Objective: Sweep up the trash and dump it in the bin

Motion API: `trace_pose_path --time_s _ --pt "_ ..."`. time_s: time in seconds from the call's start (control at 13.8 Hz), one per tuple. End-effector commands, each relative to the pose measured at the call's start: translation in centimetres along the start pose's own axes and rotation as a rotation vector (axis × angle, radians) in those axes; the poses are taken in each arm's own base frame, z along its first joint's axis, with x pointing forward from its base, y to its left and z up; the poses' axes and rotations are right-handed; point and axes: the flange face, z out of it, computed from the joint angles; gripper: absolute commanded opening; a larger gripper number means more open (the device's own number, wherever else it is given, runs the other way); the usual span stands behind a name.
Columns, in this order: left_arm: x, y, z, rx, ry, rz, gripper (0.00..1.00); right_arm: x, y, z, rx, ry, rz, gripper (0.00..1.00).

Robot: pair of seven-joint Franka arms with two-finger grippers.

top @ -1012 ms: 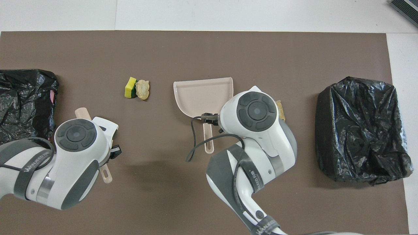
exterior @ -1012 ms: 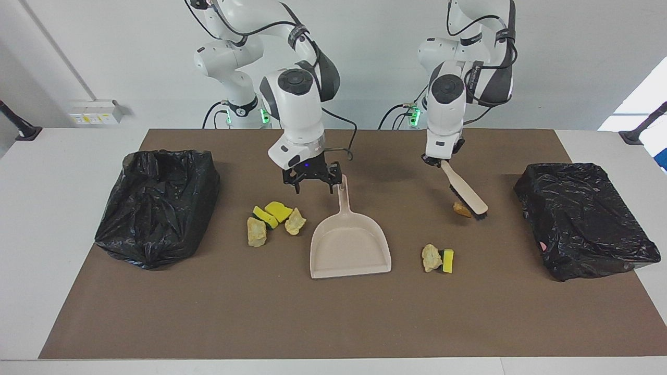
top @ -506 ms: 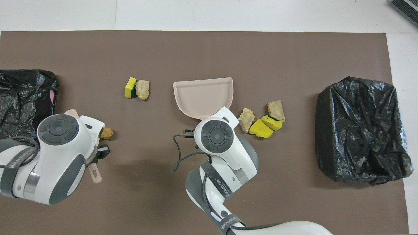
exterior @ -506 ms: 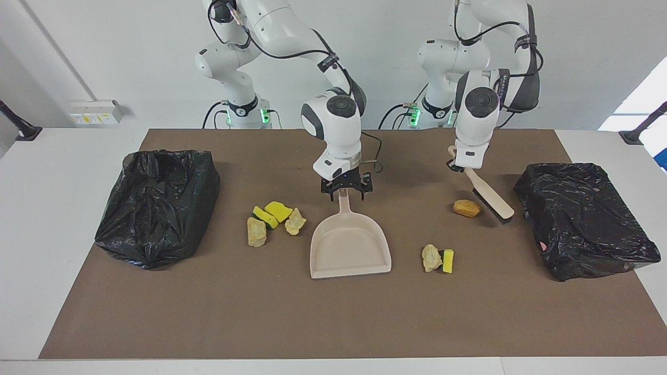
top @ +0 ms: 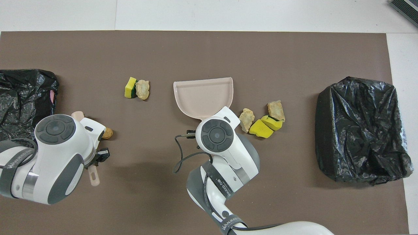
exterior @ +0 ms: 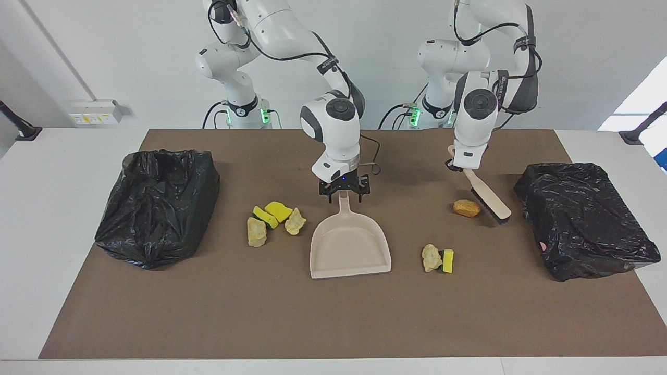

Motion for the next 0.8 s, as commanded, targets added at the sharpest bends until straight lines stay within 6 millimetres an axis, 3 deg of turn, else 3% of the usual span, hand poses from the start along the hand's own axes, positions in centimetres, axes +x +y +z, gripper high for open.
trace_pose_path --time_s 0.0,0.22,0.36,0.65,0.72 --pt "-0.3 -0.3 0.1 -0.024 -0.015 0.005 0.00 -0.1 0.4 -1.2 -0.010 -0.003 -0.028 0.75" --pt "-0.5 0.0 0.1 -0.057 -0.034 -0.001 0.00 -0.2 0.4 -1.9 -0.014 -0.012 -0.031 0.75" --pt "-0.1 0.6 0.1 -0.094 -0.037 0.001 0.00 -0.1 0.5 -2.0 -0.018 -0.017 -0.028 0.67" --pt "0.9 1.2 -0.4 -0.194 -0.029 0.045 0.00 -0.2 0.5 -2.0 -0.021 -0.020 -0.037 0.03" --pt "1.5 1.2 -0.7 -0.203 -0.026 0.041 0.00 -0.2 0.6 -2.2 -0.023 -0.025 -0.047 0.00"
